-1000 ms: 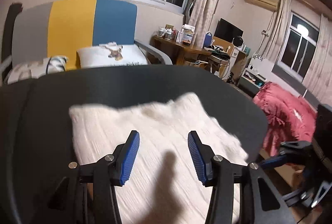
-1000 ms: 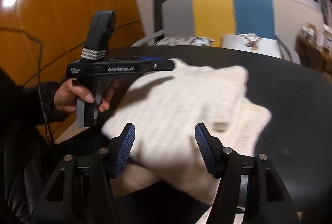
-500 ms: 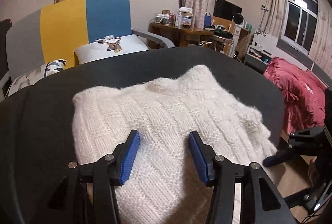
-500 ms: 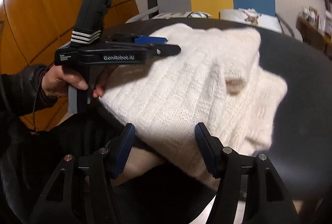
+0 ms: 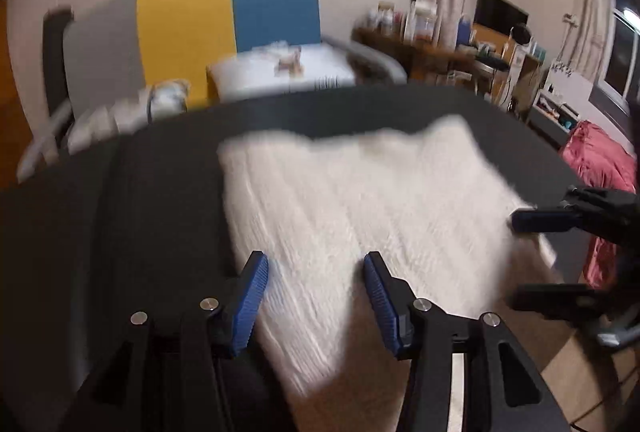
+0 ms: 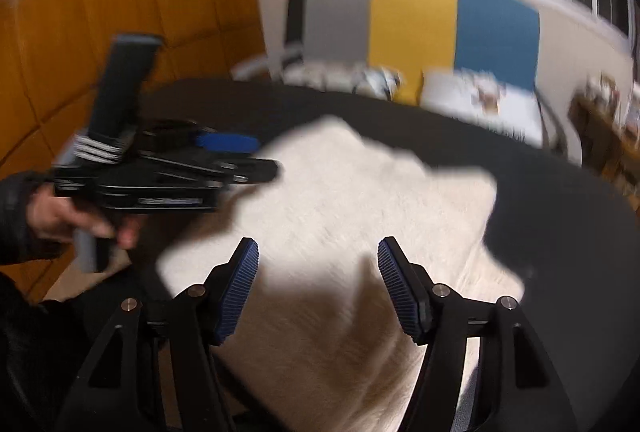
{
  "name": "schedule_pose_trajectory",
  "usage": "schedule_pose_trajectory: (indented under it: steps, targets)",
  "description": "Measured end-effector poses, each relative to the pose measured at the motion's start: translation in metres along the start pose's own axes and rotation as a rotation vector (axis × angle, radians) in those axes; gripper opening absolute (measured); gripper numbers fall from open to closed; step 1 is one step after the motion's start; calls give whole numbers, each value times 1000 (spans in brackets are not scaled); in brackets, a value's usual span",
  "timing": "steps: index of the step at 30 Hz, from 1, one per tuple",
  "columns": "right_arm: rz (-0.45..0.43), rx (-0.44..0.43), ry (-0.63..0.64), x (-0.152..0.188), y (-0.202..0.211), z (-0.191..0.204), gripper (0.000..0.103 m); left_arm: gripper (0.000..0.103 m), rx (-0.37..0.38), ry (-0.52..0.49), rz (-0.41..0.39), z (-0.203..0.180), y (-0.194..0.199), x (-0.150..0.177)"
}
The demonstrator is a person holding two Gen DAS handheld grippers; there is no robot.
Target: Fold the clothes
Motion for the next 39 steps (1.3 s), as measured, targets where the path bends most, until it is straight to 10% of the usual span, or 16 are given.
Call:
schedule_pose_trajectory:
  steps: [6, 15, 22, 33, 39]
  targets:
    - [4, -11, -55, 22, -22, -21, 69, 56, 9, 23, -33, 6, 4, -3]
    - [-108, -7, -21, -35, 11, -29, 69, 56, -47, -37, -78, 11, 3, -65]
    - [50, -9, -100, -28, -45, -61, 69, 57, -21, -52, 84, 0, -65, -74]
    - [-82, -58, -49, -48, -12, -63, 69, 56, -105, -63, 52, 6, -56, -112]
    - [103, -58, -36, -47, -66, -76, 69, 57, 3, 63, 265, 22, -103, -103]
Point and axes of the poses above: each gripper's, at about its wrist camera, not at the fingertips, and y roughly against the way its jaws point, z to its left, x to its underside, the point moved 3 cm from there along -y, roughly the way its jaws point, and after that the axes turned 6 degrees about z, right-handed, at the moved point
